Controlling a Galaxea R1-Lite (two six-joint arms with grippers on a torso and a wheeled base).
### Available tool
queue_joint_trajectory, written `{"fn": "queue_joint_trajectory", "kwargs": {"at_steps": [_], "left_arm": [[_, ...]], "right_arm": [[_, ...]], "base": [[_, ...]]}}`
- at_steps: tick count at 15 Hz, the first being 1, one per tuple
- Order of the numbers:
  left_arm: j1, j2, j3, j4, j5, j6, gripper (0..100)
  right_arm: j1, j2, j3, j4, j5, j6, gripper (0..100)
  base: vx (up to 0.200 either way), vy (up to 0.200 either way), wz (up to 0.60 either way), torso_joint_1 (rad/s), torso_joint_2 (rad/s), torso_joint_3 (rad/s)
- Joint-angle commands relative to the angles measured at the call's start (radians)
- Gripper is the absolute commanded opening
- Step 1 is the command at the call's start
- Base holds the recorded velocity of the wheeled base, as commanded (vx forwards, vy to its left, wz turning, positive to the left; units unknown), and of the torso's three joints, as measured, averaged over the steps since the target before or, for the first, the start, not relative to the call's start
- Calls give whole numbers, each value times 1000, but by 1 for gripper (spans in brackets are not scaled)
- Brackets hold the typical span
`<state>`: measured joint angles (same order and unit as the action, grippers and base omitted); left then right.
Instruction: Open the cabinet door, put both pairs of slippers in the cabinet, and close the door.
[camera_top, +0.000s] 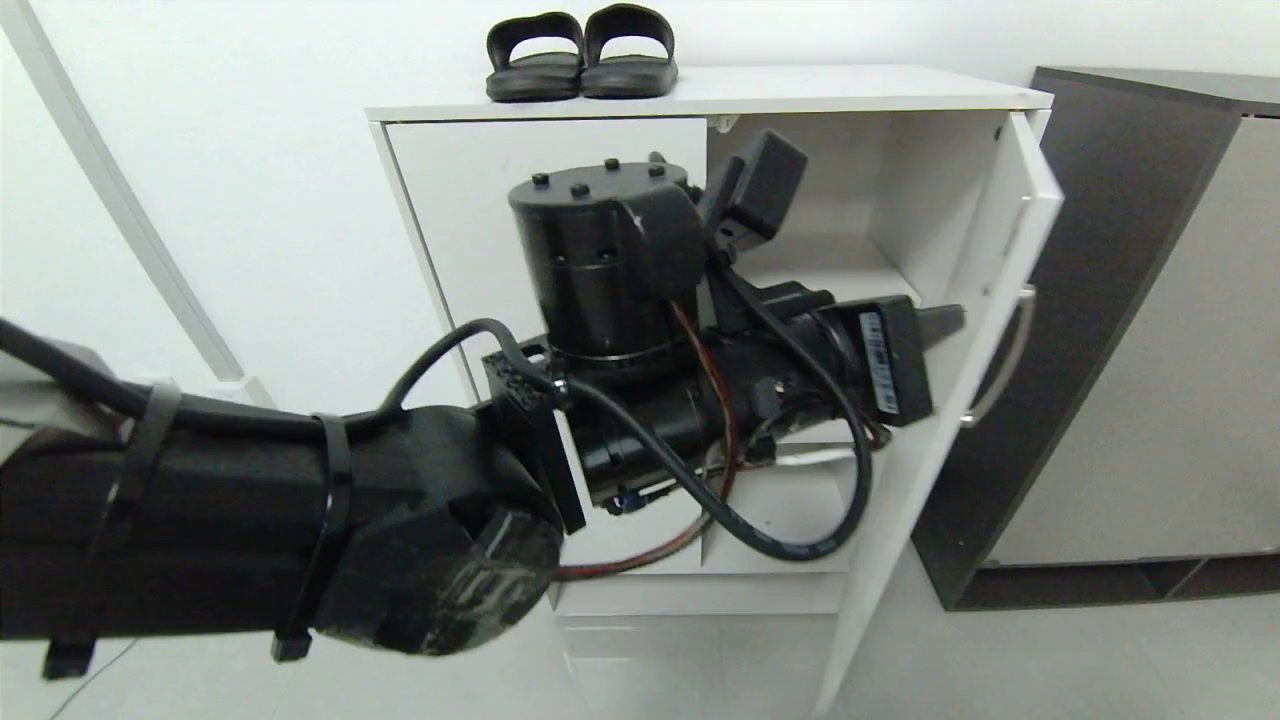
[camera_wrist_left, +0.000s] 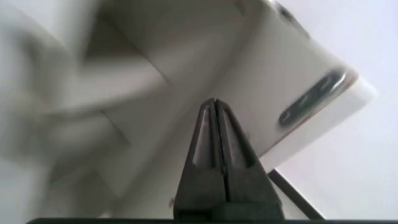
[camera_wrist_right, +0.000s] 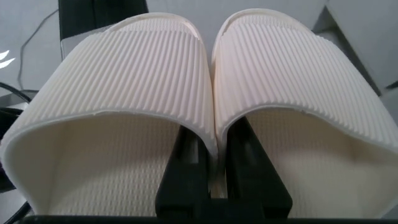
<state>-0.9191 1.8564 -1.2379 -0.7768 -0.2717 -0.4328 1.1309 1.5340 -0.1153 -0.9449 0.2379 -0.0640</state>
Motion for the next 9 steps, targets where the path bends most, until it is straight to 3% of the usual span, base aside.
{"fn": "queue_joint_trajectory", "kwargs": {"at_steps": [1, 3, 5, 7, 9], "left_arm": [[-15, 23, 1, -19, 5, 0, 0], [49, 14, 5, -30, 6, 0, 0], [144, -51, 23, -25, 6, 0, 0], [237, -197, 124, -19, 5, 0, 0], [292, -399, 267, 24, 5, 0, 0]], "right_arm": [[4, 5, 6, -2, 0, -3, 0], [4, 9, 6, -2, 0, -3, 0], [-14, 23, -6, -6, -3, 1, 0], [-126, 67, -83, -17, -23, 10, 0], [-221, 112, -150, -18, -68, 56, 0]], "base": [[-200, 0, 0, 2, 7, 7], [-200, 0, 0, 0, 5, 2], [0, 0, 0, 0, 0, 0], [0, 0, 0, 0, 0, 0], [0, 0, 0, 0, 0, 0]]}}
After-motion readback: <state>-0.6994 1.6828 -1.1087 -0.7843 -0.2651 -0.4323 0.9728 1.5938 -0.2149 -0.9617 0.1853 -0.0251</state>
